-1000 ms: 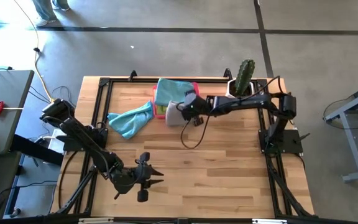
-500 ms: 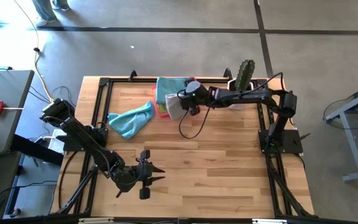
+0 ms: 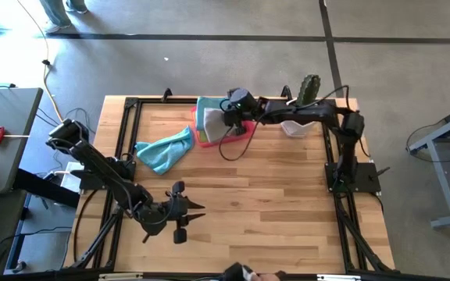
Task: Fold microfiber towels
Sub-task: Stack the folded gray microfiber cloth on top of the folded blue microfiber cloth
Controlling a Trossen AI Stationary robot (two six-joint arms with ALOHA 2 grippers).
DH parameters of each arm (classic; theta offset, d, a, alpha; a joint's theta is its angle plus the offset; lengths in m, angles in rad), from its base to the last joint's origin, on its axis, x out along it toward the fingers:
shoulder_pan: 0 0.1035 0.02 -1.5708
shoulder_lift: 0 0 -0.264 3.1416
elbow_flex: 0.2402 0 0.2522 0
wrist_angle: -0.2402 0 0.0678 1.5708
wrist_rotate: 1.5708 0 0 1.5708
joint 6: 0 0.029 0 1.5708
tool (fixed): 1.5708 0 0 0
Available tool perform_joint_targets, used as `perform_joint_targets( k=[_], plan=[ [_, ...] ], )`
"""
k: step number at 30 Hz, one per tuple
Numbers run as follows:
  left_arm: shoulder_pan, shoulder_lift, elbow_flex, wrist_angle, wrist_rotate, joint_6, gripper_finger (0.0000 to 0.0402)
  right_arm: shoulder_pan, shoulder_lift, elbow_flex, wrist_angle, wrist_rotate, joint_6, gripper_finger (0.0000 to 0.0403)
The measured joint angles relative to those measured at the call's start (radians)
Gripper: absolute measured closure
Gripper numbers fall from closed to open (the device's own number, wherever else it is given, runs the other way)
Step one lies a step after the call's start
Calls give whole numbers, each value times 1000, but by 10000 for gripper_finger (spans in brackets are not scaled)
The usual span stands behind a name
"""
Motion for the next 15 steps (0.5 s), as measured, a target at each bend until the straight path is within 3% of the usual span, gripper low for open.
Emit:
perform_joint_targets(
  k=[15],
  plan=[
    [0, -5, 1, -41, -89, 6, 315, -46, 98, 107, -66, -1, 5, 391]
  ],
)
